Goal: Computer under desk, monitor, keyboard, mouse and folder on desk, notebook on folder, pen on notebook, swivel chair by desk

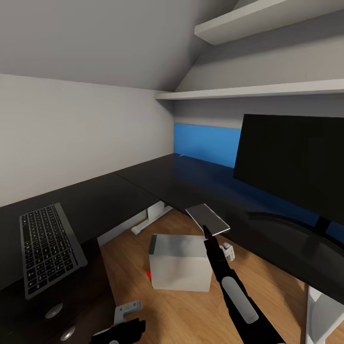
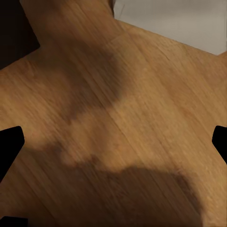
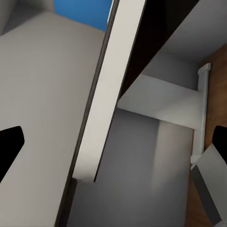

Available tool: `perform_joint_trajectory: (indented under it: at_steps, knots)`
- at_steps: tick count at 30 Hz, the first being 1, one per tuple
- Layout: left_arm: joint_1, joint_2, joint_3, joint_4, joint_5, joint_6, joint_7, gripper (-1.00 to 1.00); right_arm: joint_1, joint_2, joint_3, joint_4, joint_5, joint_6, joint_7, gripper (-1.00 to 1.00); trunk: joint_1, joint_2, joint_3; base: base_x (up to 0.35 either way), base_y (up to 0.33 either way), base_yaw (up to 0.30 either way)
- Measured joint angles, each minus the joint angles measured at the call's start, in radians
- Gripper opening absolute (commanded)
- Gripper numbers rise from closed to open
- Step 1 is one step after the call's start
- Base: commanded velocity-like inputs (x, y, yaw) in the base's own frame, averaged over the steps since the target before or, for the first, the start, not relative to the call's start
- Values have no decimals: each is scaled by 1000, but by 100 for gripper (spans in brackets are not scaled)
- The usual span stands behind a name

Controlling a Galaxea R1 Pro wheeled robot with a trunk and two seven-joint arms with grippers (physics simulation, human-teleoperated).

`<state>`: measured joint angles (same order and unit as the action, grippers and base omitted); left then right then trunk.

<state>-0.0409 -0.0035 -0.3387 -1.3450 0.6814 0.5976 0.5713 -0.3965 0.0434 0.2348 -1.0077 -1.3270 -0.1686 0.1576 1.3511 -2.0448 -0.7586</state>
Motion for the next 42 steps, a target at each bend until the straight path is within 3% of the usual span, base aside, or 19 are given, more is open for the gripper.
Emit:
perform_joint_trajectory:
  at_steps: [16,27,42]
  knots:
    - [0,0,-14,2,1,0,1,100,0,0,0,1,0,0,0,100,0,0,0,50,34,0]
    - [0,-1,-26,68,-3,0,-1,100,0,0,0,1,0,-1,0,100,0,0,0,12,7,0]
    - [0,-1,-27,78,-3,-1,-2,100,0,0,-1,1,0,-1,0,100,0,0,0,0,0,0]
